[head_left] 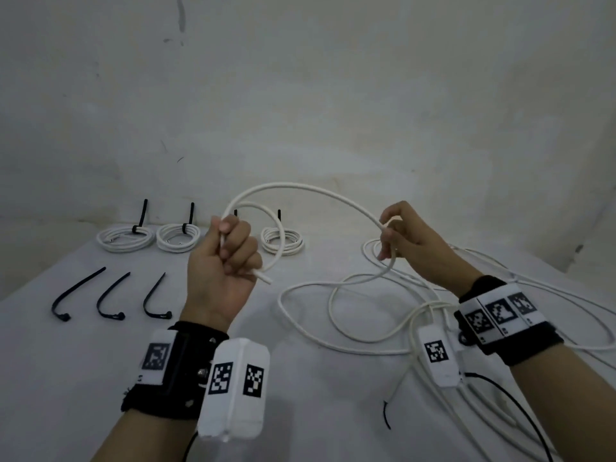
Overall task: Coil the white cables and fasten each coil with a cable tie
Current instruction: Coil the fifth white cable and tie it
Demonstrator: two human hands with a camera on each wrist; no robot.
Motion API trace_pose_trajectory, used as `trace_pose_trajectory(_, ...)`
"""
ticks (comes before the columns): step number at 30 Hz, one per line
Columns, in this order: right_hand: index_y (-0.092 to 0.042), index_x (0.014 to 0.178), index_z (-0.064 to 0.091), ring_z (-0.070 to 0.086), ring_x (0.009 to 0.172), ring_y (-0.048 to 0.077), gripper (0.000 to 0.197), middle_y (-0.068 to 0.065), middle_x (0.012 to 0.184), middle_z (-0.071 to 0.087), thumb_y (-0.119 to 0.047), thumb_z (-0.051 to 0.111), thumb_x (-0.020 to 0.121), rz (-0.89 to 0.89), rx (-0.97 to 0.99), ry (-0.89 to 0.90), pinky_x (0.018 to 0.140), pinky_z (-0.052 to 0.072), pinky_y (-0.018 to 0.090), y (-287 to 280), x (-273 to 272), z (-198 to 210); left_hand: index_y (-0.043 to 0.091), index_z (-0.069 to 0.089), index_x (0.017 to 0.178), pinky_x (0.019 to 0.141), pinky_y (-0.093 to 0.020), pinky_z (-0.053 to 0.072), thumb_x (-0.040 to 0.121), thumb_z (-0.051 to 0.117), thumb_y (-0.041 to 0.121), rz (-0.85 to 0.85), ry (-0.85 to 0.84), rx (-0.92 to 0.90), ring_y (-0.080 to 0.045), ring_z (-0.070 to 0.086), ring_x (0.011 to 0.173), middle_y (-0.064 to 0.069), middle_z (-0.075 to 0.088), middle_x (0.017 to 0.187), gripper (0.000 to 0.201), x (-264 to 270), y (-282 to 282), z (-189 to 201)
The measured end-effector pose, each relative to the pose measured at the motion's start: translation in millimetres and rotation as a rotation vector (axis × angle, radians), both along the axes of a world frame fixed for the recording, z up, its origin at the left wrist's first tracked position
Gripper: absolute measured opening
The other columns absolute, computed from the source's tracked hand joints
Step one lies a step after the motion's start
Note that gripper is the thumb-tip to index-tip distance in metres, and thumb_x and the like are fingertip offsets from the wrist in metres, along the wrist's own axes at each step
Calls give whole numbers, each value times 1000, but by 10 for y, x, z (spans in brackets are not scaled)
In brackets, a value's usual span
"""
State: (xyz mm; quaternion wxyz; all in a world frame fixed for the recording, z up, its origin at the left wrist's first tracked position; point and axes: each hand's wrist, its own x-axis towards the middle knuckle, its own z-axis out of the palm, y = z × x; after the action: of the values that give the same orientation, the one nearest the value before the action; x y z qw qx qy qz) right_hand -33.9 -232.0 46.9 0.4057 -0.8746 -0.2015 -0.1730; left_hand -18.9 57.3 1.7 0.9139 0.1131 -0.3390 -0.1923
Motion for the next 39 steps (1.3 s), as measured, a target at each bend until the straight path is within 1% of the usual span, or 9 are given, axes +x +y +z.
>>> trace_pose_trajectory(5,-31,97,40,48,55,13,18,-5,67,52,-13,45,97,-59,-358,-148,54,39,24,9,-8,-29,4,56,81,50,-27,35,100,37,23,-9,7,-84,-12,30,48,-8,51,61,33,96,65,-46)
trace_pose_trajectory(10,-22,101,61,54,73,-2,18,-20,82,58,-9,57,88,110,-617,-258,64,40,20,231,-158,-89,14,54,64,41,-18,30,93,39,30,316,149,-24,-6,24,39,5,39,49,36,58,55,22)
trace_pose_trajectory(16,-25,100,69,59,85,7,22,-14,96,64,-21,51,89,330,-778,-364,59,43,21,724,-529,-45,18,44,63,39,-15,27,94,32,35,440,219,167,-3,28,35,8,31,48,37,7,-164,26)
trace_pose_trajectory(21,-21,97,72,59,89,3,17,-13,101,68,-19,56,89,394,-597,-348,68,39,11,920,-582,160,15,37,71,42,-16,28,93,31,37,426,121,384,-5,30,39,5,33,49,32,-96,-394,-30)
trace_pose_trajectory(24,-14,89,72,56,72,-7,10,-7,88,70,-9,67,83,367,-467,-341,65,35,7,952,-504,226,10,49,84,52,-23,33,94,35,38,454,40,597,-12,38,56,-7,40,66,33,-172,-497,-71)
trace_pose_trajectory(26,-11,83,70,52,65,-9,5,-5,79,68,-7,70,80,317,-385,-335,61,33,6,940,-446,257,13,58,69,47,-20,36,99,29,34,439,7,663,-11,40,50,-6,43,58,47,-220,-527,-80)
trace_pose_trajectory(28,-12,81,68,52,62,-5,4,-5,74,66,-11,72,81,254,-322,-329,58,33,7,914,-388,276,17,57,56,39,-17,29,97,30,34,374,-9,658,-7,33,37,1,39,47,51,-247,-520,-59)
trace_pose_trajectory(31,-14,79,65,49,57,3,9,-8,69,62,-18,72,83,161,-200,-303,55,34,10,856,-282,279,15,53,62,35,-16,16,90,39,37,196,8,574,-2,26,29,4,34,43,38,-239,-461,-43)
trace_pose_trajectory(39,-13,81,57,53,55,11,11,-1,61,57,-13,59,92,104,76,-85,58,45,24,483,-11,159,18,58,62,33,-14,19,87,44,45,134,123,331,-5,11,35,7,16,47,40,-192,-297,-34)
